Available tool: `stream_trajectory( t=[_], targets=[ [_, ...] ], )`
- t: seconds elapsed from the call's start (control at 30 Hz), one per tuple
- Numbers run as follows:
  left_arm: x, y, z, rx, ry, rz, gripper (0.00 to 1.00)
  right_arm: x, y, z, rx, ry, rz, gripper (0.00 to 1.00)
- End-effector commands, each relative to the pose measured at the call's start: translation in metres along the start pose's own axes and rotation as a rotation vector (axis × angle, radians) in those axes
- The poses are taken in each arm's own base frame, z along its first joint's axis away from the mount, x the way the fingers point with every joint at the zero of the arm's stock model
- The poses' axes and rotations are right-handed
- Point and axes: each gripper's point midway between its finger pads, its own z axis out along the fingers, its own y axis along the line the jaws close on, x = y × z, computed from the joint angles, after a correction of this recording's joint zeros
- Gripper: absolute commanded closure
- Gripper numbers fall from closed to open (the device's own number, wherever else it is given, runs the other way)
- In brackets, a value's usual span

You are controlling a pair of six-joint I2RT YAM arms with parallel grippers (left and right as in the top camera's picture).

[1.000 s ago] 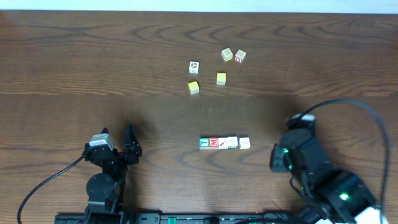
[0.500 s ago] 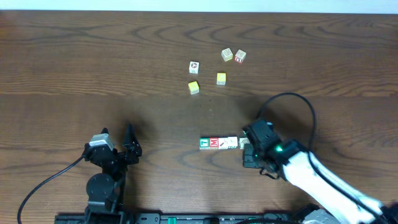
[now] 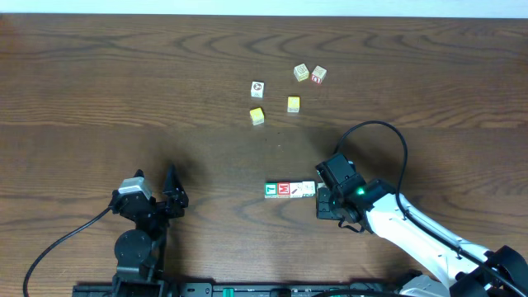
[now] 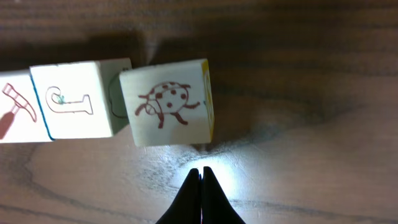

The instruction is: Lift 5 blocks

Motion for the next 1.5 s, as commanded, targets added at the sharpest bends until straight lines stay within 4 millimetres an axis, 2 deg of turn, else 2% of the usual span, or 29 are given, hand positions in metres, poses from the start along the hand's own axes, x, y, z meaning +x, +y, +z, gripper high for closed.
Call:
stream_trajectory(
  t=[0.0, 0.73, 1.13, 1.27, 1.47],
  targets=[
    [0.017, 0.008, 0.001, -0.032, 0.051, 0.01, 0.28, -0.007, 0.001, -0.001, 0.006, -0.034, -0.016, 0.99],
    [0.017, 0.008, 0.001, -0.032, 0.05, 0.01, 0.28, -0.02, 0.011, -0.002, -0.032, -0.089, -0.051, 0.99],
    [0.017, 0.008, 0.001, -0.032, 0.051, 0.01, 0.28, -0.017, 0.014, -0.002, -0.05, -0.074, -0.054, 0.99],
    [0.017, 0.008, 0.001, -0.032, 0.051, 0.01, 0.28, -0.008, 0.007, -0.002, -0.019, -0.036, -0.044, 0.99],
    [0.017, 0.008, 0.001, -0.032, 0.05, 0.01, 0.28, 0.007, -0.021, -0.003, 0.108, 0.015, 0.009, 0.99]
  ],
)
